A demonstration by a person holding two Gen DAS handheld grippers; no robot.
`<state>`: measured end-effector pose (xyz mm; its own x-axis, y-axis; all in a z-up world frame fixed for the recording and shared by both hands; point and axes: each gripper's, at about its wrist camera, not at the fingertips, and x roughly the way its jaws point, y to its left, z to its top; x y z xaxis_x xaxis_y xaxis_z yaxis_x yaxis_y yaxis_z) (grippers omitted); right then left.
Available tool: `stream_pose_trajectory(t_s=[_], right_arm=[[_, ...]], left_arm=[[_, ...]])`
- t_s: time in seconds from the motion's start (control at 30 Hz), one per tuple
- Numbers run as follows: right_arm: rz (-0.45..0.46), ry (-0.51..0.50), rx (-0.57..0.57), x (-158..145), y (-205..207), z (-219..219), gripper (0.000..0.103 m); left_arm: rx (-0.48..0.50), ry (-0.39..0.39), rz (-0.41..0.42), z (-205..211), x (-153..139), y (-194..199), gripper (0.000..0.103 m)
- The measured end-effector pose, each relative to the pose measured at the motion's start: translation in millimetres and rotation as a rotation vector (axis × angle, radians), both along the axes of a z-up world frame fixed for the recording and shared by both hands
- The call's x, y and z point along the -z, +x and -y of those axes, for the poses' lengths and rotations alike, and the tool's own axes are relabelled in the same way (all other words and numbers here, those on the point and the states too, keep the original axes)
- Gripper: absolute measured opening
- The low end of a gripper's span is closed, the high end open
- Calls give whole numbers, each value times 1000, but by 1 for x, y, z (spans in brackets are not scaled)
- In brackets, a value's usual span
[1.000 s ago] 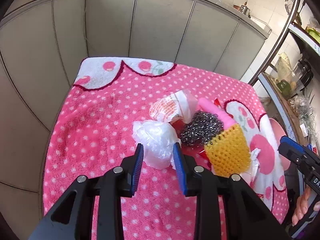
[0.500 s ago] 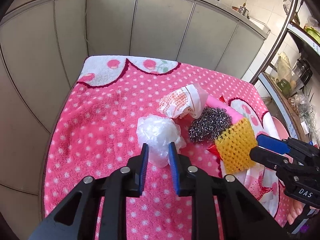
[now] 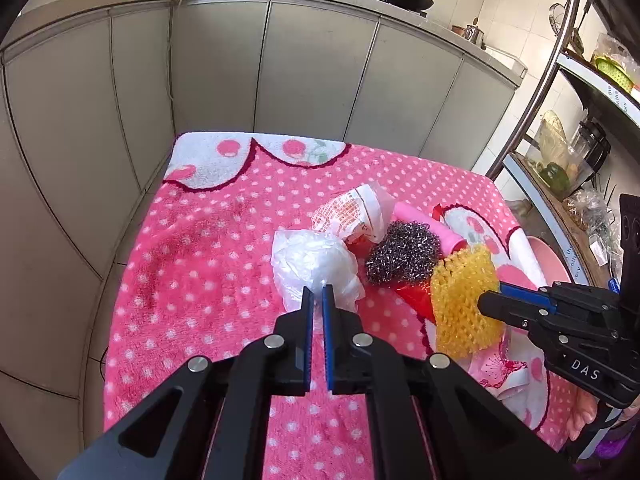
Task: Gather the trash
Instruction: 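Grasp the white plastic bag with the left tool while the right tool holds the net, then carry the white bag and yellow net over the pink bucket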
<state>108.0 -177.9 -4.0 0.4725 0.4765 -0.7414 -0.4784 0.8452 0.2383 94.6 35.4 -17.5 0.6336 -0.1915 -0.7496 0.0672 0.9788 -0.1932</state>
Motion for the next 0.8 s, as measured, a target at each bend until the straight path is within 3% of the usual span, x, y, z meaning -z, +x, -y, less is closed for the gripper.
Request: stream_pose_trajectory(t_s=[0.8], right_arm=[[97,126,100,-43,-31,52,11]], left_arm=[[60,5,128,25,-54,-33,4]])
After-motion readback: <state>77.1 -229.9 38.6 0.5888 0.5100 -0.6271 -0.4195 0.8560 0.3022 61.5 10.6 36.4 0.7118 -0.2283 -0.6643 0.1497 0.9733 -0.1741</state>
